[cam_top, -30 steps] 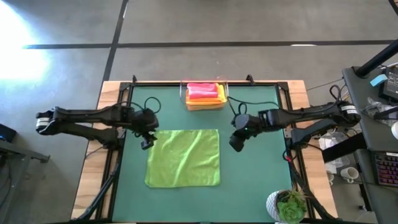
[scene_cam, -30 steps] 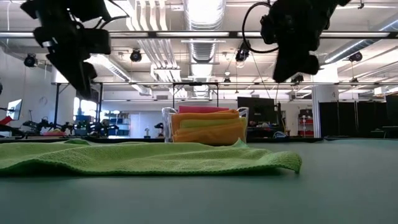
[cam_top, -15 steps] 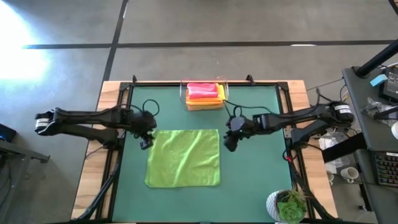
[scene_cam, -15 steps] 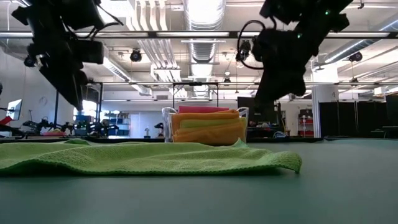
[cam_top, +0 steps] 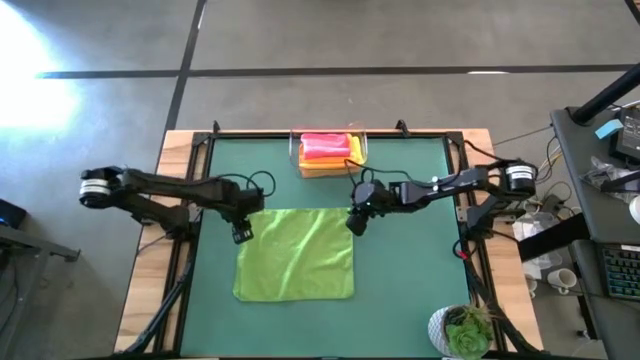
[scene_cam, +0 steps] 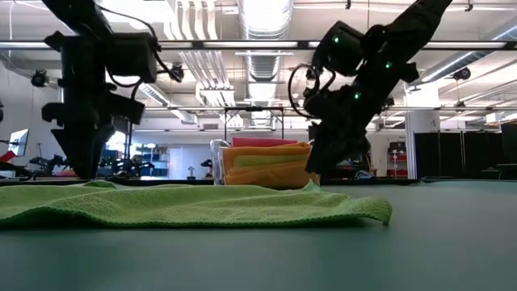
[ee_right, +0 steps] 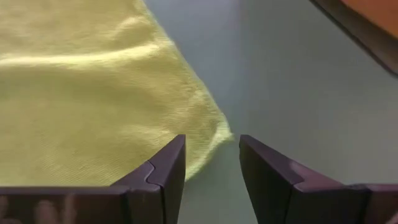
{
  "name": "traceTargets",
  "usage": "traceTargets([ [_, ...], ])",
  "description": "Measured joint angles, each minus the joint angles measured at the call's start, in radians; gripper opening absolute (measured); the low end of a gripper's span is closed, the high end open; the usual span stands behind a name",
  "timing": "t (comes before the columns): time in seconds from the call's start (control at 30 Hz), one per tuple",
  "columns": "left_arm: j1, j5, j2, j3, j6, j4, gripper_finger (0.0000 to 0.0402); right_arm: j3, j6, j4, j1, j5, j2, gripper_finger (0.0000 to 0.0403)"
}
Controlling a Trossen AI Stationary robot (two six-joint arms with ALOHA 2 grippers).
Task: Fold microfiber towels
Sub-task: Fold the green microfiber towel
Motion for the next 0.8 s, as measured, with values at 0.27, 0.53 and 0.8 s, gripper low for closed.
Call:
traceTargets([
  [0.27,0.035,-0.004,0.069,0.000,0.000,0.005,0.0201,0.000,0.046,0.007,-0.038,-0.004,0.045,0.0141],
  [0.53,0.072,-0.066,0.062,0.000,-0.020,0.057,0.0201,0.016,0.044,0.031,-0.043,-0.018,0.111,0.0143],
  [0.8,0.104,-0.034,0.136,0.001,-0.021,0.065,0.0194,0.038,0.042,0.032,-0.043,-0.040,0.126,0.0131],
])
